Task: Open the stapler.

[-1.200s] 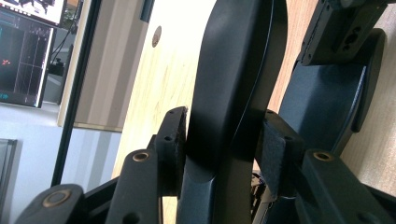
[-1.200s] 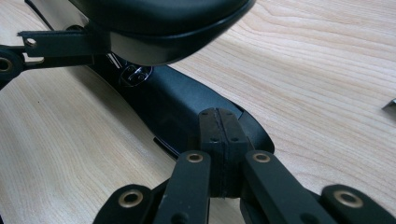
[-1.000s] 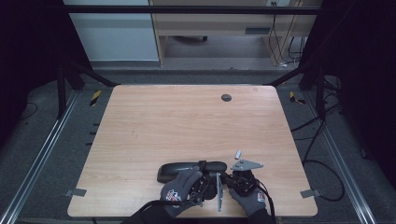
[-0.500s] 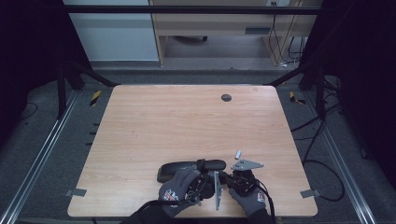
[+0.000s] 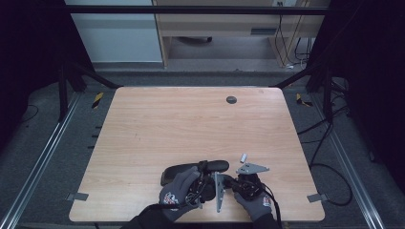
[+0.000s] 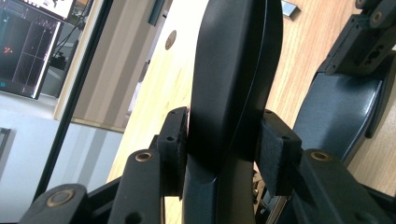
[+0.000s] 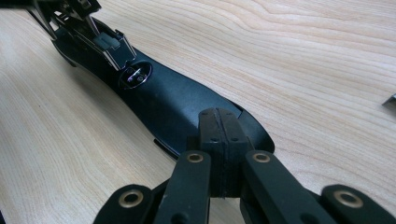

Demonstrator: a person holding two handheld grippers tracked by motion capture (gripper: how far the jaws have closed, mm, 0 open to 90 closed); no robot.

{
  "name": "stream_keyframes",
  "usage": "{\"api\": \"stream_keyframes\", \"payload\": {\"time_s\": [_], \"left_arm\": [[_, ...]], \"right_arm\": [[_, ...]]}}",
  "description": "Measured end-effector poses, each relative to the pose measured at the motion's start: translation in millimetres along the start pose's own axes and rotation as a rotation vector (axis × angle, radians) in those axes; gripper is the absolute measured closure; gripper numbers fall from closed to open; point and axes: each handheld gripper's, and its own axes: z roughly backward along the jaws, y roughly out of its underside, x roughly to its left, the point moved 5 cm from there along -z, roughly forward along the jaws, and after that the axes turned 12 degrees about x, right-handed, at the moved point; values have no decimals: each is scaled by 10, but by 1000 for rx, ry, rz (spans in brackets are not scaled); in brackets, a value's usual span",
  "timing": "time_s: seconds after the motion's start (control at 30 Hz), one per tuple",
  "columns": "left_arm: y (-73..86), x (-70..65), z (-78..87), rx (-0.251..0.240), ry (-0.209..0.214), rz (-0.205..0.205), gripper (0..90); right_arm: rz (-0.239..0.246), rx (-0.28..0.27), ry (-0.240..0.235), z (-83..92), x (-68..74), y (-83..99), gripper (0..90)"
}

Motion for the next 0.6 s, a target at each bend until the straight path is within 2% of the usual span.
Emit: {"api": "stream_keyframes", "payload": {"time_s": [0.6], "left_arm": [[65, 145, 81, -30, 24, 73, 583]], "right_arm": [[-6, 2, 0, 3, 13, -1, 900]]}}
